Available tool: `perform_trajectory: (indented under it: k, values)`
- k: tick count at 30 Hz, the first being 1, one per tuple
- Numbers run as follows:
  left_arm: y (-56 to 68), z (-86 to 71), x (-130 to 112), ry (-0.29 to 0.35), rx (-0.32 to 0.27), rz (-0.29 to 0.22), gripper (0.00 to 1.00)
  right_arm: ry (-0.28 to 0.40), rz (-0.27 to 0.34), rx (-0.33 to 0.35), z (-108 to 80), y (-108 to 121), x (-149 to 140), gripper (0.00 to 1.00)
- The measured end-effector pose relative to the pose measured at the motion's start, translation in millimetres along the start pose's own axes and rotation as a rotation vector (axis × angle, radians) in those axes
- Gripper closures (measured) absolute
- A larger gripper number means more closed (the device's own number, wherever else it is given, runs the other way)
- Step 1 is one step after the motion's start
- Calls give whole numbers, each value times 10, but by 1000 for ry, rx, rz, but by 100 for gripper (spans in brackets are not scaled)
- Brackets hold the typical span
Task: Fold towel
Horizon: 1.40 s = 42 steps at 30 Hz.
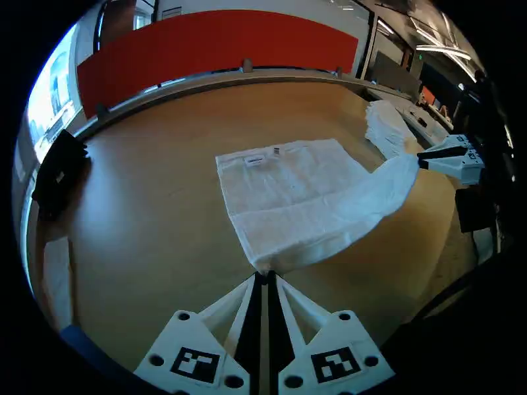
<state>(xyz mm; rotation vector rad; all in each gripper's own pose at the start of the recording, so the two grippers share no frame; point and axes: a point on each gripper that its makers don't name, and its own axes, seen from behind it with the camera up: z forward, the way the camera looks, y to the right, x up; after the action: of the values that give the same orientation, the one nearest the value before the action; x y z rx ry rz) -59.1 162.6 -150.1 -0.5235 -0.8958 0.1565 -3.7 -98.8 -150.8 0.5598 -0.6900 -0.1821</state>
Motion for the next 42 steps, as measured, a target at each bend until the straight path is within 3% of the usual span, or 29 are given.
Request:
perform_trajectory:
  k: [6,14,23,32,42]
  values:
    - [-10,-75,64,10,-2,-29,94,13,-10,0,-35,-2,87,89]
    - [-12,-238,154,20,-7,-106,94,37,-13,-5,-129,13,220,89]
    - [61,-426,207,10,-29,-183,94,60,-8,-7,-251,13,331,89]
    - [111,-569,272,5,-45,-210,94,72,2,-8,-382,19,389,89]
    - [121,-572,317,7,-51,-225,94,70,4,-8,-370,46,389,89]
